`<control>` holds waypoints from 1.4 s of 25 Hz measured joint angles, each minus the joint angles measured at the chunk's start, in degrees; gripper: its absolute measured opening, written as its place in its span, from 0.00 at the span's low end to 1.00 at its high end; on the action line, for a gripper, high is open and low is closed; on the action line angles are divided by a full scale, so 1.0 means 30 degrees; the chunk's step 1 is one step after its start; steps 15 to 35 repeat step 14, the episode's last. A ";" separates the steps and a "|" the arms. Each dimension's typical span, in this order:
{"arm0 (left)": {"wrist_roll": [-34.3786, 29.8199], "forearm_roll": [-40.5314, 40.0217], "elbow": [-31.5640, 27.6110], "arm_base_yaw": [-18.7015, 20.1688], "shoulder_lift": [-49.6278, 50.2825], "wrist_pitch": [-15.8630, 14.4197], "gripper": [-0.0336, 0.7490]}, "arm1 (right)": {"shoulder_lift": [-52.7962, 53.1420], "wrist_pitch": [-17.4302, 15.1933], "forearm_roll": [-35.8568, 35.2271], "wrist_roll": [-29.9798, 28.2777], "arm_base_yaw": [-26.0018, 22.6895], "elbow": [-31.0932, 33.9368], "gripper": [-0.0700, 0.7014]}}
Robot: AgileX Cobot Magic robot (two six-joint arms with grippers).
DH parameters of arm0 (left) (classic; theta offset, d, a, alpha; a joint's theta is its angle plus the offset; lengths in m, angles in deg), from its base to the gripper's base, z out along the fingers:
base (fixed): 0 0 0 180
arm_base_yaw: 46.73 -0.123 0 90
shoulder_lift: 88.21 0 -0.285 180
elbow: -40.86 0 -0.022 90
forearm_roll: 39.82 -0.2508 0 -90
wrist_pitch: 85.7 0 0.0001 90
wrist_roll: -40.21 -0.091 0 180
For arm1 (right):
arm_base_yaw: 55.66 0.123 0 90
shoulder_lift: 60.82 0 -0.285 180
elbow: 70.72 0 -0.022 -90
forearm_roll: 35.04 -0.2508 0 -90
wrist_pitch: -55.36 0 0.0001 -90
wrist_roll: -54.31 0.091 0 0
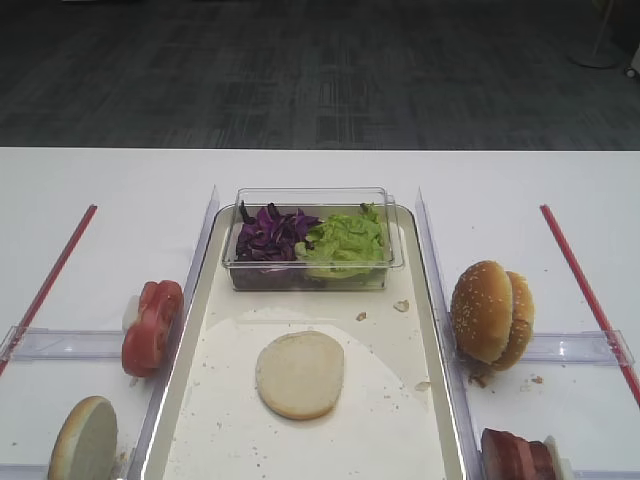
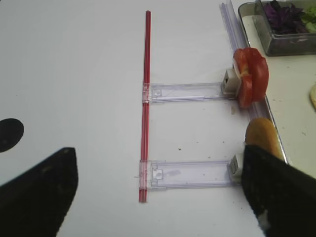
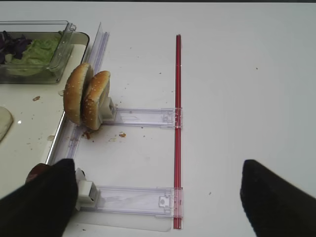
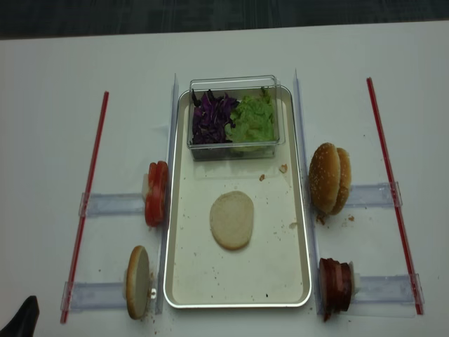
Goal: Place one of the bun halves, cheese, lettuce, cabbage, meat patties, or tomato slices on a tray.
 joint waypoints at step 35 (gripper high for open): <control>0.0000 0.0000 0.0000 0.0000 0.0000 0.0000 0.83 | 0.0000 0.0000 0.0000 0.0000 0.0000 0.0000 0.97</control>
